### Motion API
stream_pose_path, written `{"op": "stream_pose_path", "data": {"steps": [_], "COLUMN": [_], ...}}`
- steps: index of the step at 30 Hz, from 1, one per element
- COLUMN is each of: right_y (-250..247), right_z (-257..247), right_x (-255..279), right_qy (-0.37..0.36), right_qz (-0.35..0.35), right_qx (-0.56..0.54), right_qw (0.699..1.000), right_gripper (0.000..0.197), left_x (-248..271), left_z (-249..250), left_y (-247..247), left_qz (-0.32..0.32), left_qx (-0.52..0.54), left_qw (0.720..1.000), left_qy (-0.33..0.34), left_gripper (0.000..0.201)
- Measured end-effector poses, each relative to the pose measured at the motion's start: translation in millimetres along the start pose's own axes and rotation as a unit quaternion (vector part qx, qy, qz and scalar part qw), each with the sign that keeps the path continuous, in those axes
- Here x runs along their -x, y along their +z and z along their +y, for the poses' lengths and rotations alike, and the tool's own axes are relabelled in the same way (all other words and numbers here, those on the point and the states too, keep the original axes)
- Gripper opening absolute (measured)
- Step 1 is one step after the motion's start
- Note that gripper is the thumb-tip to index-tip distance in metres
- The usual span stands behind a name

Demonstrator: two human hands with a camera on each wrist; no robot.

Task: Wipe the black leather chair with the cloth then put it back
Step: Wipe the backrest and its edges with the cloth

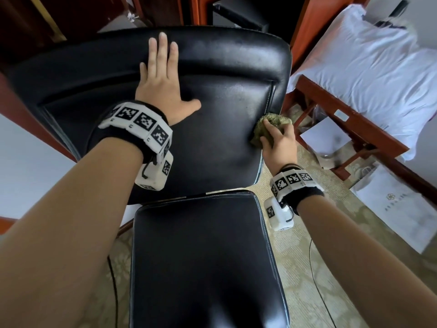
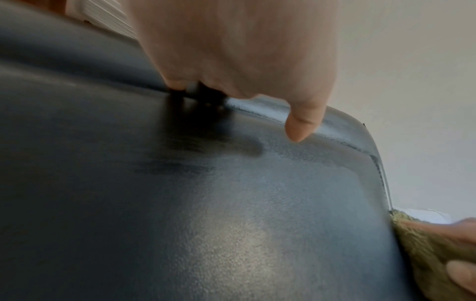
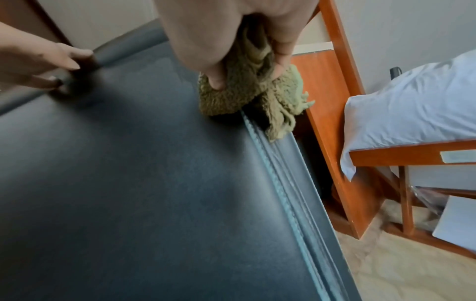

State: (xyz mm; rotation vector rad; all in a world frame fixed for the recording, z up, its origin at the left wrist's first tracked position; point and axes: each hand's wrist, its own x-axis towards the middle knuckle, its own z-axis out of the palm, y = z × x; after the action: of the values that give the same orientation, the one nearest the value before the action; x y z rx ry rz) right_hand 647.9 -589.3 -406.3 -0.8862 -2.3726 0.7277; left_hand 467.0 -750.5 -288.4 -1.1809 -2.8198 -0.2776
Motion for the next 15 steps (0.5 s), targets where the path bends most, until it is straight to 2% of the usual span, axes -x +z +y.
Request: {"op": "stream_pose_path", "data": {"steps": [6, 9, 11, 13, 15], "right_y": [-32, -59, -72, -77, -73], "right_z": [-4, -10, -21, -34, -46], "right_x": [11, 22, 22, 16, 5], "right_qy": [0.008, 0.023, 0.000, -0.040, -0.072], "right_qz": [-0.068, -0.004, 0.050, 0.061, 0.041], "right_qx": [0.061, 0.051, 0.023, -0.012, -0.043], "right_qw": [0.996, 0.998, 0.998, 0.997, 0.996], "right_gripper": [0.041, 0.039, 0.038, 0.038, 0.038], "left_x": [1, 2, 2, 3, 3], "left_z": [2, 1, 1, 2, 2], "left_y": [0, 0, 0, 0, -1], "left_qz": [0.010, 0.007, 0.012, 0.013, 0.013], "left_qx": [-0.006, -0.006, -0.006, -0.003, -0.001], "left_qw": [1.000, 1.000, 1.000, 1.000, 1.000], "left_qy": [-0.004, -0.006, -0.004, -0.003, -0.005], "left_gripper": [0.105, 0.105, 0.106, 0.106, 0.106]}}
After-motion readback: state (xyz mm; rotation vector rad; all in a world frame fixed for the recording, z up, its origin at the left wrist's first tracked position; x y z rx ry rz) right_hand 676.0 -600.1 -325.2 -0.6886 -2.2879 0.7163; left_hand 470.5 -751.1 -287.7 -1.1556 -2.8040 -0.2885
